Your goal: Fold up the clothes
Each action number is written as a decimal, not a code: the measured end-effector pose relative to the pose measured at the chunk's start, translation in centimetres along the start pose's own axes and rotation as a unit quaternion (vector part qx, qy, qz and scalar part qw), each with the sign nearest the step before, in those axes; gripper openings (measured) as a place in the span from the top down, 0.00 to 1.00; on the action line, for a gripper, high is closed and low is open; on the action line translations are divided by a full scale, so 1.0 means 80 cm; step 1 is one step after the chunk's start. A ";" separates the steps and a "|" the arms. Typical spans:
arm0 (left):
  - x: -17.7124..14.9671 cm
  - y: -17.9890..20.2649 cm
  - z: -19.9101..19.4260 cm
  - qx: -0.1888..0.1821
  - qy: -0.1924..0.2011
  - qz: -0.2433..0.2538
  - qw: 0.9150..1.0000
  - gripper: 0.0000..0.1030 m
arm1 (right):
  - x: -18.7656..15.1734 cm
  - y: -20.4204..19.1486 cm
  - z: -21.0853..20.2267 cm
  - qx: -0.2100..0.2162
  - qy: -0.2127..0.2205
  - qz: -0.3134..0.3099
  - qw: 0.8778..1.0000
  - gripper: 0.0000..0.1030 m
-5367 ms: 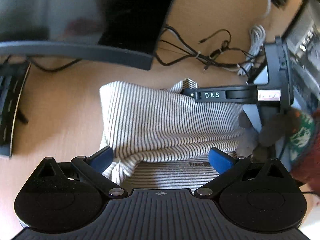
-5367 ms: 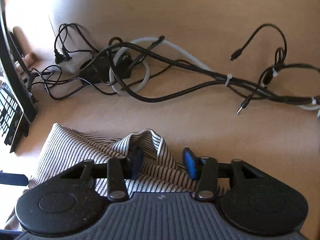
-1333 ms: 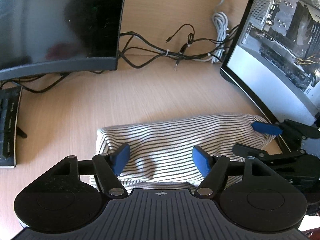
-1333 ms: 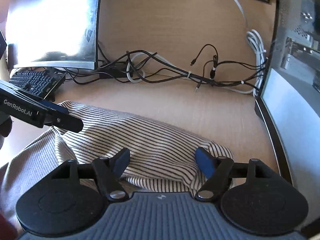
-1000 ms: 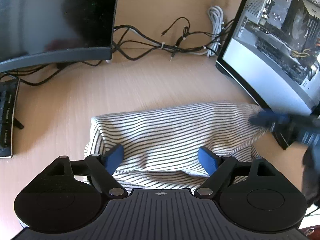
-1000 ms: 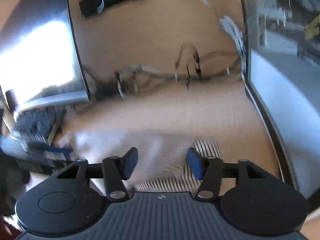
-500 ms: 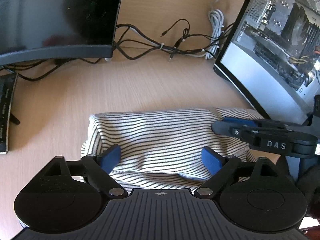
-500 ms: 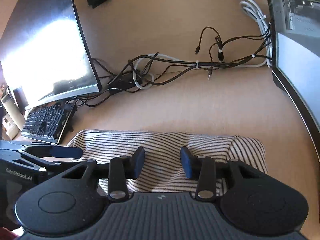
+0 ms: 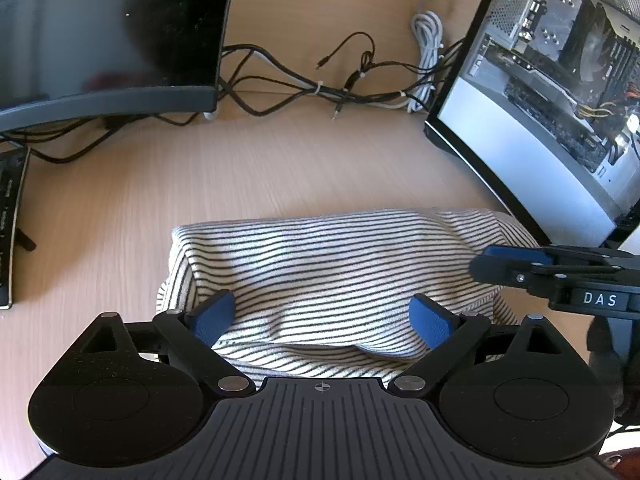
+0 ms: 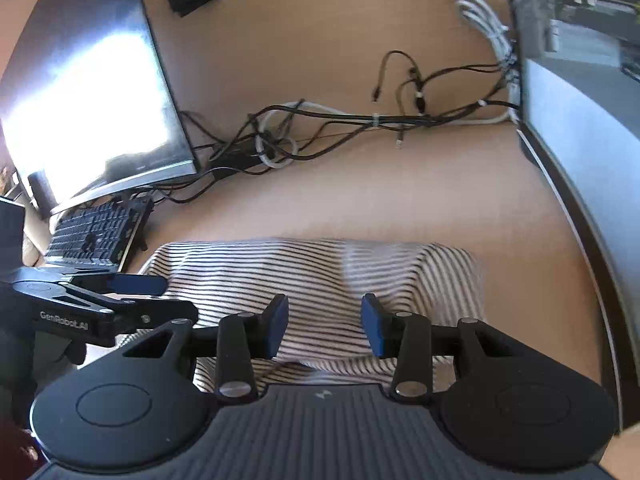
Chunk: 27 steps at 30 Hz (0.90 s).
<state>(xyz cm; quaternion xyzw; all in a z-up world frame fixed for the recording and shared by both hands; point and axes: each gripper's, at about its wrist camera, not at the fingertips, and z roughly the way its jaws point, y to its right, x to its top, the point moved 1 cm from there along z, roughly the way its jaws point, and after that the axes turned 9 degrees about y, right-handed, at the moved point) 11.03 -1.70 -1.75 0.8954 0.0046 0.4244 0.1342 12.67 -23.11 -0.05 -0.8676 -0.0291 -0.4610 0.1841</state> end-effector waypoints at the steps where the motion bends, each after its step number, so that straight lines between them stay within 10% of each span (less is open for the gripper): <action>1: -0.001 0.001 0.000 0.001 0.001 0.003 1.000 0.05 | -0.003 0.002 0.001 -0.002 -0.001 0.004 1.000 0.60; 18: 0.006 -0.007 0.018 0.024 0.019 0.036 0.999 0.04 | 0.007 -0.005 0.038 0.000 0.003 -0.034 0.999 0.50; 27: 0.008 -0.012 0.006 0.027 0.033 -0.005 0.999 0.04 | 0.093 -0.052 0.065 0.086 0.027 -0.106 0.990 0.37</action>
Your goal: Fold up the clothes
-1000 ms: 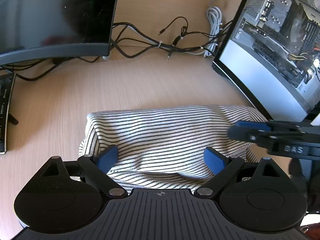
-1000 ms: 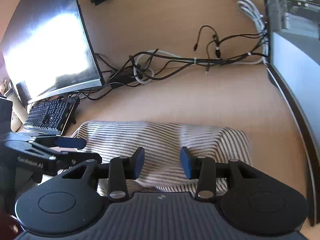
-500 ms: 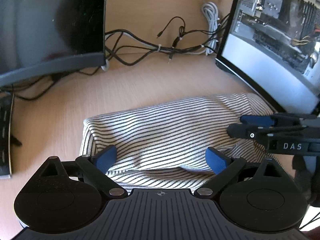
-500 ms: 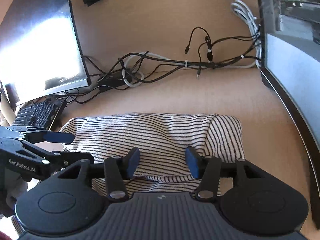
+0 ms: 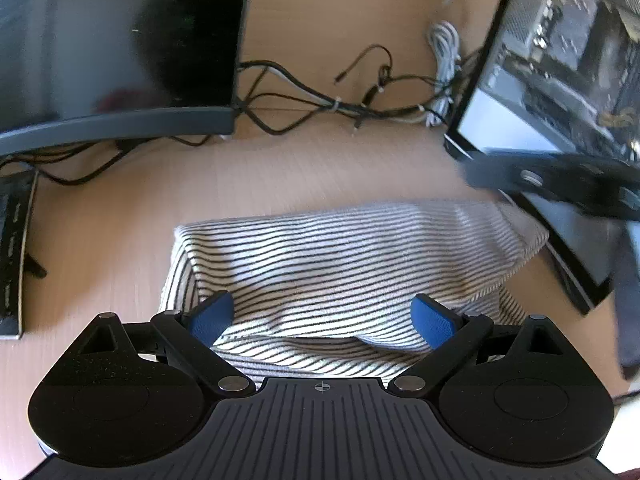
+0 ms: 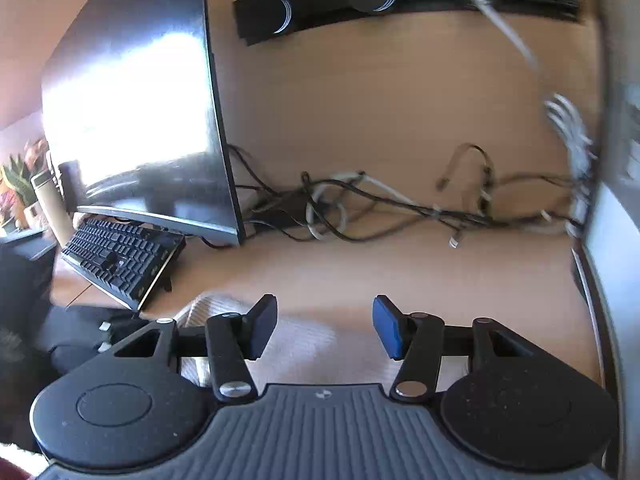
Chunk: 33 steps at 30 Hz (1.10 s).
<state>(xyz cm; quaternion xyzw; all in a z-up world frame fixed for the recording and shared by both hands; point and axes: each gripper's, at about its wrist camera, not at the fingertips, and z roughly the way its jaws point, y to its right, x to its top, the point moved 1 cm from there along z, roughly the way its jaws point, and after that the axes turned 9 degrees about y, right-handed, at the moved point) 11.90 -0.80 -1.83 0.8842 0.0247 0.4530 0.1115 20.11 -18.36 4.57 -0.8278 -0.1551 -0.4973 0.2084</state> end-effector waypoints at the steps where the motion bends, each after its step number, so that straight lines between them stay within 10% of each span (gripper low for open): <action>1: 0.000 -0.002 -0.004 0.001 0.002 -0.007 1.000 0.04 | 0.001 0.001 0.019 0.016 -0.017 0.003 1.000 0.29; 8: -0.001 -0.031 -0.045 0.065 -0.003 -0.072 0.995 0.04 | -0.027 -0.031 0.117 0.055 -0.101 -0.137 0.984 0.22; 16: 0.012 -0.053 -0.073 0.103 0.016 -0.118 0.988 0.04 | -0.021 -0.009 0.144 0.104 -0.174 -0.043 0.978 0.18; 20: 0.018 -0.059 -0.083 0.097 0.032 -0.137 0.985 0.04 | -0.012 -0.023 0.111 0.116 -0.158 -0.053 0.979 0.62; 23: 0.023 -0.077 -0.098 0.084 0.050 -0.179 0.979 0.04 | -0.007 -0.053 0.063 0.121 -0.121 -0.092 0.981 0.74; 28: 0.027 -0.076 -0.095 0.071 0.044 -0.178 0.981 0.01 | -0.054 -0.112 0.006 0.101 -0.082 -0.199 0.971 0.76; 33: 0.001 -0.051 -0.057 0.061 -0.027 -0.155 0.986 0.04 | -0.088 -0.118 -0.009 0.070 -0.063 -0.123 0.988 0.68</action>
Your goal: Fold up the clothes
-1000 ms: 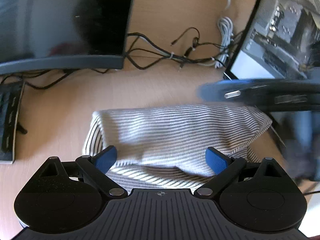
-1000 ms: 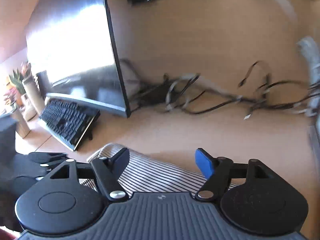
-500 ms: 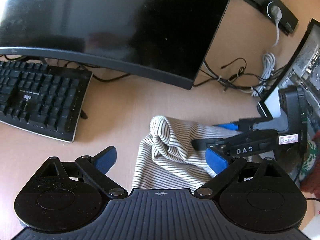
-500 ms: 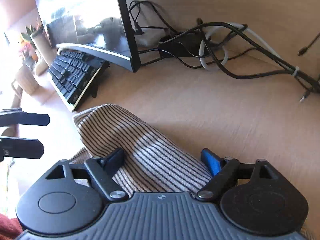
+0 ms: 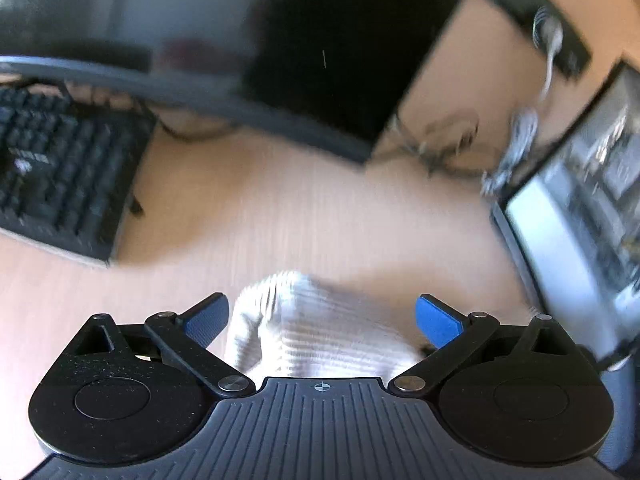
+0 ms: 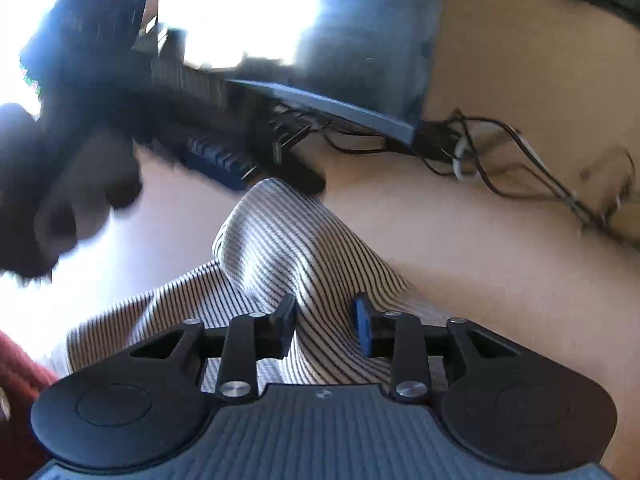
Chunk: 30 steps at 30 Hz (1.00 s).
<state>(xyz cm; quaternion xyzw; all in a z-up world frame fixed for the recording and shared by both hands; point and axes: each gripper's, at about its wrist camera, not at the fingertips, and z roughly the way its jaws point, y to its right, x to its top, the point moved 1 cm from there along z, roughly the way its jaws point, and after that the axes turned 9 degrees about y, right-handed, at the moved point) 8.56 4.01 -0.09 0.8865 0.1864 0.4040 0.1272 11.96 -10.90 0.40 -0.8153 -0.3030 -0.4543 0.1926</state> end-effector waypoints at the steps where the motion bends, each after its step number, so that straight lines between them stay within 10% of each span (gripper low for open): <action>1: -0.007 0.001 0.006 0.003 -0.013 0.003 1.000 0.06 | -0.001 0.002 -0.006 -0.005 0.004 0.010 1.000 0.68; 7: -0.017 0.002 0.004 -0.009 -0.025 0.026 0.999 0.14 | 0.000 0.018 -0.043 -0.024 0.013 0.045 0.999 0.68; 13: -0.023 0.007 -0.003 -0.003 -0.029 0.051 0.998 0.13 | 0.012 0.065 -0.098 -0.141 0.059 0.087 0.985 0.58; 22: -0.047 0.001 -0.006 0.015 -0.064 0.069 0.995 0.14 | -0.045 0.071 -0.102 -0.174 0.011 0.130 0.976 0.53; 30: 0.010 0.018 -0.041 -0.029 0.012 0.054 0.998 0.09 | -0.046 0.066 -0.095 -0.185 0.018 0.130 0.974 0.49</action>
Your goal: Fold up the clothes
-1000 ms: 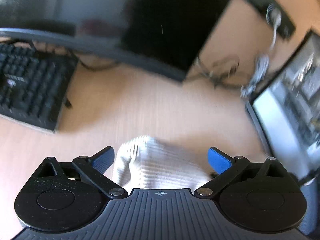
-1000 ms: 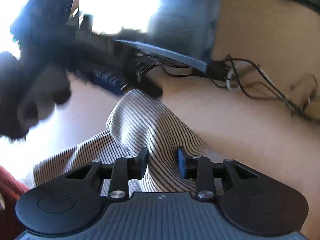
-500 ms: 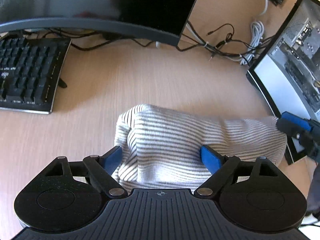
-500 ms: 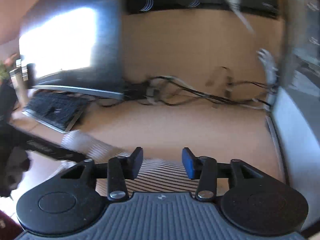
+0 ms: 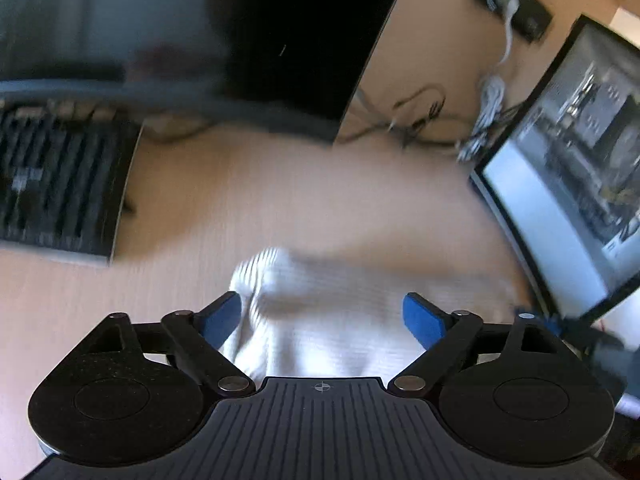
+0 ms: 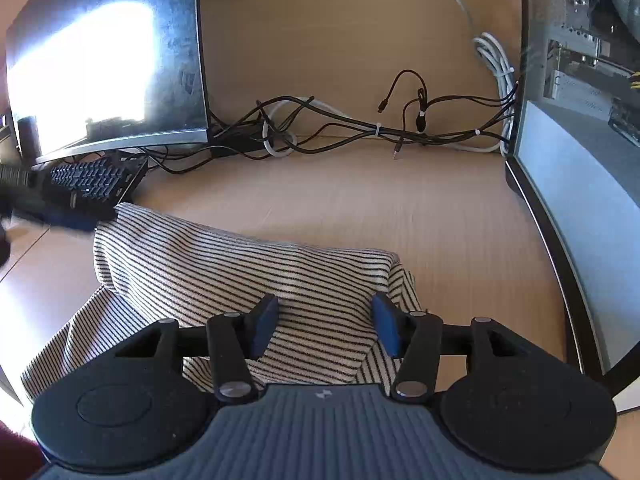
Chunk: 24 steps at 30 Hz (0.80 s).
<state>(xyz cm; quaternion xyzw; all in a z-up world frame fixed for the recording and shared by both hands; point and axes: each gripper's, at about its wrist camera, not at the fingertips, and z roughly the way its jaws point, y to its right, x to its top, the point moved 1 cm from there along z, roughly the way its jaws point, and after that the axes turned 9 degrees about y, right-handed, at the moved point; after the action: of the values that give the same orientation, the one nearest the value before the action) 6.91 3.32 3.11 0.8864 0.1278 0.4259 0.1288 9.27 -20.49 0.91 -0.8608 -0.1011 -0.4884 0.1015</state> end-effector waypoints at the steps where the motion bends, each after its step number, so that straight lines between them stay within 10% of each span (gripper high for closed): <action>1: 0.002 0.003 0.005 0.003 -0.002 0.006 1.000 0.09 | -0.001 -0.001 -0.001 -0.002 0.001 0.000 1.000 0.48; 15: -0.037 0.008 0.032 0.020 -0.065 0.025 0.997 0.14 | 0.013 0.014 -0.007 -0.051 0.013 0.024 0.998 0.34; 24: -0.016 0.007 0.014 0.005 -0.043 -0.001 0.999 0.14 | -0.023 0.061 0.012 -0.022 -0.021 0.179 0.983 0.24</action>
<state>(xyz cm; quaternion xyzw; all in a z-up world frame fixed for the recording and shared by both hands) 7.07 2.27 1.70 0.9043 0.1252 0.3869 0.1299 10.45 -25.04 -1.53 -0.8768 0.0632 -0.4466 0.1667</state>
